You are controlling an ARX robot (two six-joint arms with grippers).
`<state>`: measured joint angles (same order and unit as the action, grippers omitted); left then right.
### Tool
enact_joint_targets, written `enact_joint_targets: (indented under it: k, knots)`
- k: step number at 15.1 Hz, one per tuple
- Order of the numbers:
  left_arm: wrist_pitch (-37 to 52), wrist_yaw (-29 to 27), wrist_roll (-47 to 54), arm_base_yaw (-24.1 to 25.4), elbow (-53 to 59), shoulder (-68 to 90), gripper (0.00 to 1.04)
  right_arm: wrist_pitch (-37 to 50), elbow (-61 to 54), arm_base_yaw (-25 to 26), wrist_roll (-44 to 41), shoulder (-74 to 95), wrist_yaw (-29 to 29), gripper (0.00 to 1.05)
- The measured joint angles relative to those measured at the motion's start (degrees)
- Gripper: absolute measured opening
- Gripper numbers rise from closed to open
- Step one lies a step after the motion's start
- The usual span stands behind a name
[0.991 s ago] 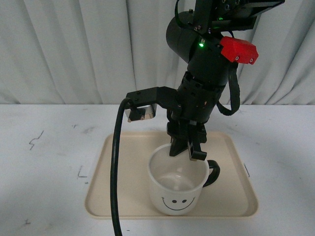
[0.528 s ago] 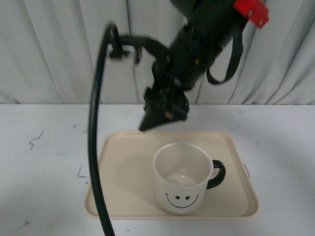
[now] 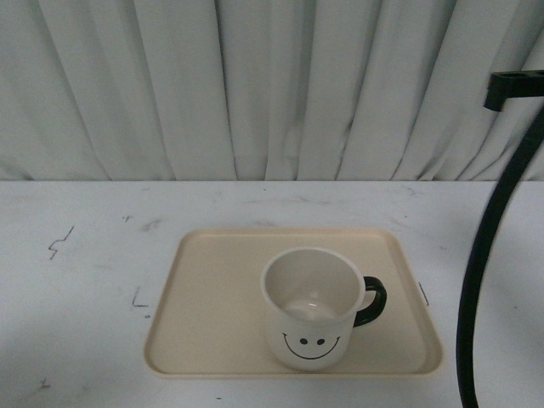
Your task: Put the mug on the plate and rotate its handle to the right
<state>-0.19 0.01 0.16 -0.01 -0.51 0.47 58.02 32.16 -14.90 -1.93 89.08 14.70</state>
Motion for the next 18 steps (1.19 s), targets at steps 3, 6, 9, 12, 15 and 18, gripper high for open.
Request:
enact_joint_targets:
  k: [3, 6, 9, 12, 15, 18]
  knots:
    - [0.0, 0.0, 0.0, 0.0, 0.0, 0.0, 0.98, 1.0, -11.5, 4.2, 0.9, -8.8, -3.6, 0.02]
    - [0.0, 0.0, 0.0, 0.0, 0.0, 0.0, 0.98, 0.1, -18.3, 6.8, 1.1, -17.0, -6.6, 0.02]
    - [0.0, 0.0, 0.0, 0.0, 0.0, 0.0, 0.98, 0.6, -25.6, 9.8, 1.1, -23.4, -9.0, 0.02]
    - [0.0, 0.0, 0.0, 0.0, 0.0, 0.0, 0.98, -5.8, -28.6, 14.4, 1.1, -32.9, -14.1, 0.02]
    - [0.0, 0.0, 0.0, 0.0, 0.0, 0.0, 0.98, -11.6, -30.2, 15.1, 1.1, -39.7, -14.6, 0.02]
    - [0.0, 0.0, 0.0, 0.0, 0.0, 0.0, 0.98, -17.8, -31.1, 15.1, 1.1, -47.5, -14.6, 0.02]
